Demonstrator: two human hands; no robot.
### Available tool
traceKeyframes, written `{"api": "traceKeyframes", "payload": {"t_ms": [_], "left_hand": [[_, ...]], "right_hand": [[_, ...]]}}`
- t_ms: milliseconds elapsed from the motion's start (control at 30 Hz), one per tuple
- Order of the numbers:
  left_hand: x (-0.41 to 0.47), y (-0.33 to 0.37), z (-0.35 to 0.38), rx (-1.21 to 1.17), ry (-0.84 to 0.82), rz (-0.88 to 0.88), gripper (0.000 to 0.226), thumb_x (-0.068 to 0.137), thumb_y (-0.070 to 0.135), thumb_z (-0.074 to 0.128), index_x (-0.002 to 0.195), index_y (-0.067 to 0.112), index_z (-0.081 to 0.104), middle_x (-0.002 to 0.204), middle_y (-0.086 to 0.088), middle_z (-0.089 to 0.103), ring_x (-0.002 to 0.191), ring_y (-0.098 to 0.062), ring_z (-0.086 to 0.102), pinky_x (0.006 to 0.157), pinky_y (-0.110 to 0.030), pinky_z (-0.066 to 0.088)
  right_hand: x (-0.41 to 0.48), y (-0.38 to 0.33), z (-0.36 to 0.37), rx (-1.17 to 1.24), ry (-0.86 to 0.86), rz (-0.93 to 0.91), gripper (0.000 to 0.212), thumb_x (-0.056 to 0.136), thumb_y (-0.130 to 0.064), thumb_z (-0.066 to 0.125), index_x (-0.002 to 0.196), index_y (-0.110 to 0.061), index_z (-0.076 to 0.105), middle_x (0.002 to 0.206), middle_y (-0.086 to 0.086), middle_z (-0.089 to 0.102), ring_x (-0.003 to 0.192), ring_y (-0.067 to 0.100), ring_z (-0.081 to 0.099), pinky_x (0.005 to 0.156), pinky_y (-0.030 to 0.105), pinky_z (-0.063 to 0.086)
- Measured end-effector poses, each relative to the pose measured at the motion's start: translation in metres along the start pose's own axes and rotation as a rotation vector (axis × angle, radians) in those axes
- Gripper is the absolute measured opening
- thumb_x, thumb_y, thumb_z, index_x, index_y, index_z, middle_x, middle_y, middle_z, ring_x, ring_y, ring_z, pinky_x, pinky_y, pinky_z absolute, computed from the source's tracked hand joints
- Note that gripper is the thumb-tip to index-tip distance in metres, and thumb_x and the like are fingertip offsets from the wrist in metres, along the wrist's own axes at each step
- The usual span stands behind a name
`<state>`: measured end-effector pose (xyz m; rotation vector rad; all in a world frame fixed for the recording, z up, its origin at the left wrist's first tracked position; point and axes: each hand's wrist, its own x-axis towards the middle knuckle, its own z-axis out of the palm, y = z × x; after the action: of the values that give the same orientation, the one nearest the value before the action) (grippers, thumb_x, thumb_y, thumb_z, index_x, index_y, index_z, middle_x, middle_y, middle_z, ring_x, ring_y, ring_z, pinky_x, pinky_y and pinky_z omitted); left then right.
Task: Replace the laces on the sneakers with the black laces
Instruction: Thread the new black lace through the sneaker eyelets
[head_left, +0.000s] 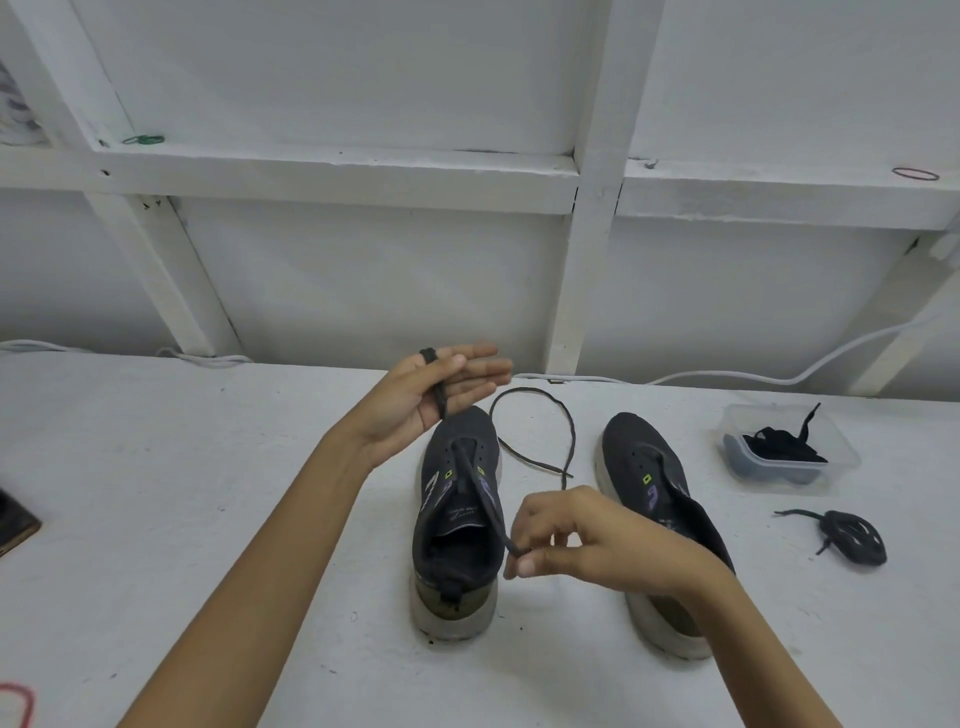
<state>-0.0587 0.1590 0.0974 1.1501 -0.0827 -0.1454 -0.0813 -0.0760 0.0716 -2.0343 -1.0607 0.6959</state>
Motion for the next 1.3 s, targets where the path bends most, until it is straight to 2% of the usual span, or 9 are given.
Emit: {"api": "traceKeyframes", "payload": {"t_ms": [67, 167, 267, 367, 500, 667, 833, 1000, 1300], "left_hand": [[0.0, -0.008, 0.003, 0.04, -0.007, -0.027, 0.031, 0.102, 0.006, 0.037, 0.125, -0.004, 0.056, 0.121, -0.023, 0.066, 0.116, -0.031, 0.063, 0.098, -0.031, 0.051], [-0.005, -0.022, 0.011, 0.089, -0.045, -0.092, 0.031, 0.102, 0.008, 0.037, 0.125, -0.003, 0.056, 0.119, -0.022, 0.067, 0.115, -0.03, 0.064, 0.096, -0.029, 0.053], [-0.013, -0.033, 0.022, 0.108, -0.073, -0.17, 0.03, 0.102, 0.009, 0.039, 0.118, 0.002, 0.063, 0.102, -0.012, 0.073, 0.094, -0.018, 0.071, 0.078, -0.023, 0.056], [-0.02, -0.042, 0.033, 0.083, -0.124, -0.205, 0.031, 0.103, 0.011, 0.041, 0.106, 0.008, 0.071, 0.106, -0.016, 0.072, 0.103, -0.026, 0.069, 0.092, -0.03, 0.054], [-0.026, -0.049, 0.045, 0.09, -0.204, -0.263, 0.035, 0.104, 0.019, 0.039, 0.125, 0.0, 0.058, 0.122, -0.023, 0.065, 0.116, -0.032, 0.062, 0.097, -0.032, 0.051], [-0.033, -0.049, 0.06, -0.017, -0.213, -0.32, 0.043, 0.098, 0.036, 0.038, 0.117, 0.007, 0.064, 0.112, -0.015, 0.071, 0.107, -0.026, 0.068, 0.087, -0.025, 0.054], [-0.034, -0.049, 0.064, -0.222, -0.142, -0.333, 0.049, 0.091, 0.043, 0.042, 0.106, 0.008, 0.073, 0.101, -0.015, 0.073, 0.094, -0.024, 0.072, 0.078, -0.024, 0.058], [-0.033, -0.05, 0.064, -0.315, -0.111, -0.354, 0.059, 0.09, 0.05, 0.037, 0.099, 0.007, 0.077, 0.095, -0.015, 0.073, 0.088, -0.024, 0.073, 0.071, -0.024, 0.058], [-0.034, -0.056, 0.064, -0.347, -0.119, -0.368, 0.068, 0.087, 0.057, 0.034, 0.099, 0.006, 0.077, 0.095, -0.017, 0.073, 0.088, -0.024, 0.073, 0.071, -0.025, 0.059]], "right_hand": [[-0.001, -0.011, -0.006, 0.002, -0.028, -0.037, 0.017, 0.093, -0.026, 0.065, 0.095, -0.012, 0.075, 0.097, -0.007, 0.066, 0.079, 0.017, 0.064, 0.075, 0.037, 0.054], [-0.006, -0.029, -0.022, 0.019, 0.019, -0.089, 0.015, 0.097, -0.016, 0.06, 0.094, -0.009, 0.072, 0.083, -0.016, 0.067, 0.074, 0.005, 0.062, 0.071, 0.022, 0.049], [-0.003, -0.042, -0.04, 0.057, 0.178, -0.139, 0.018, 0.098, -0.015, 0.056, 0.086, -0.019, 0.069, 0.072, -0.001, 0.066, 0.064, 0.016, 0.061, 0.064, 0.037, 0.052], [0.009, -0.041, -0.056, 0.037, 0.293, -0.163, 0.018, 0.096, -0.018, 0.055, 0.086, -0.01, 0.067, 0.069, 0.002, 0.063, 0.063, 0.021, 0.059, 0.067, 0.046, 0.051], [0.027, -0.035, -0.067, 0.01, 0.332, -0.115, 0.018, 0.098, -0.014, 0.056, 0.086, -0.009, 0.068, 0.07, -0.01, 0.064, 0.061, 0.009, 0.058, 0.062, 0.029, 0.047], [0.04, -0.029, -0.066, 0.049, 0.376, -0.102, 0.02, 0.099, -0.011, 0.054, 0.082, -0.012, 0.066, 0.077, -0.001, 0.067, 0.06, 0.008, 0.058, 0.057, 0.011, 0.039], [0.047, -0.02, -0.064, 0.23, 0.428, -0.081, 0.021, 0.101, -0.011, 0.05, 0.088, -0.002, 0.065, 0.084, 0.009, 0.073, 0.063, 0.021, 0.064, 0.048, 0.024, 0.037], [0.053, -0.015, -0.057, 0.383, 0.462, -0.055, 0.022, 0.102, -0.013, 0.048, 0.09, -0.004, 0.063, 0.087, 0.023, 0.071, 0.062, 0.029, 0.064, 0.042, 0.023, 0.036], [0.057, -0.007, -0.054, 0.423, 0.464, 0.003, 0.022, 0.101, -0.016, 0.05, 0.088, -0.007, 0.065, 0.077, 0.012, 0.072, 0.059, 0.027, 0.063, 0.044, 0.022, 0.036]]}}
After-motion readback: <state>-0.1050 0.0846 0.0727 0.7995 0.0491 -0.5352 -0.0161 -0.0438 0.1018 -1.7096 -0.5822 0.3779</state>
